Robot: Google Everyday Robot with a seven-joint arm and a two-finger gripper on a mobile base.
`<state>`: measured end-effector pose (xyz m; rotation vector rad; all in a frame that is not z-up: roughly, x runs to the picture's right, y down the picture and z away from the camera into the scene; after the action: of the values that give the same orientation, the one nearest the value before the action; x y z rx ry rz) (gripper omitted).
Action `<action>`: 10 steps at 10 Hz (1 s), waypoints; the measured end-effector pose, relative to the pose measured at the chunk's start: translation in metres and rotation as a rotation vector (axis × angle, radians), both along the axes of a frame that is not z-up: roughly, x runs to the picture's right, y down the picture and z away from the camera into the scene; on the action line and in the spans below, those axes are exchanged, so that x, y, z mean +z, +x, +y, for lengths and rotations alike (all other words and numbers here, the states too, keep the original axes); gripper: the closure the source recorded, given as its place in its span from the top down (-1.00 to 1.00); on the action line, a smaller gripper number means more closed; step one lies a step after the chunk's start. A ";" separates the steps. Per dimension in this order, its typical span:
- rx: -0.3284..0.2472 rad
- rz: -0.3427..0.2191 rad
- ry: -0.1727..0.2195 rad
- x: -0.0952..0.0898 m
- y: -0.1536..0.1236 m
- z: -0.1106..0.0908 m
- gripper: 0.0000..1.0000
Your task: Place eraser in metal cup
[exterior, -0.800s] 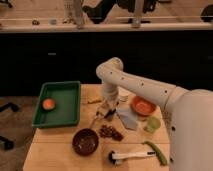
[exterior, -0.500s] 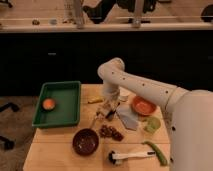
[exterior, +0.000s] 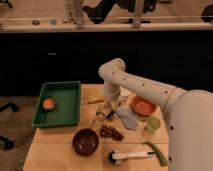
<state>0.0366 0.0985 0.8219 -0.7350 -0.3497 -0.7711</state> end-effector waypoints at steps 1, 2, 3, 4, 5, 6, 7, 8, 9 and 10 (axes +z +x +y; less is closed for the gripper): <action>-0.001 0.000 0.000 0.000 0.000 0.000 -0.99; 0.000 0.000 0.000 0.000 0.000 0.000 -0.88; 0.000 0.000 0.000 0.000 0.000 0.000 -0.65; -0.001 -0.001 0.000 0.000 -0.001 0.000 -0.49; -0.001 -0.001 0.000 0.000 -0.001 0.000 -0.32; -0.002 -0.001 -0.002 0.001 -0.001 0.001 -0.13; -0.002 -0.002 -0.002 0.001 -0.002 0.001 0.11; -0.002 -0.002 -0.002 0.001 -0.002 0.001 0.32; -0.002 -0.002 -0.002 0.001 -0.002 0.001 0.50; -0.003 -0.002 -0.002 0.001 -0.002 0.001 0.59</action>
<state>0.0347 0.0992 0.8225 -0.7363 -0.3514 -0.7742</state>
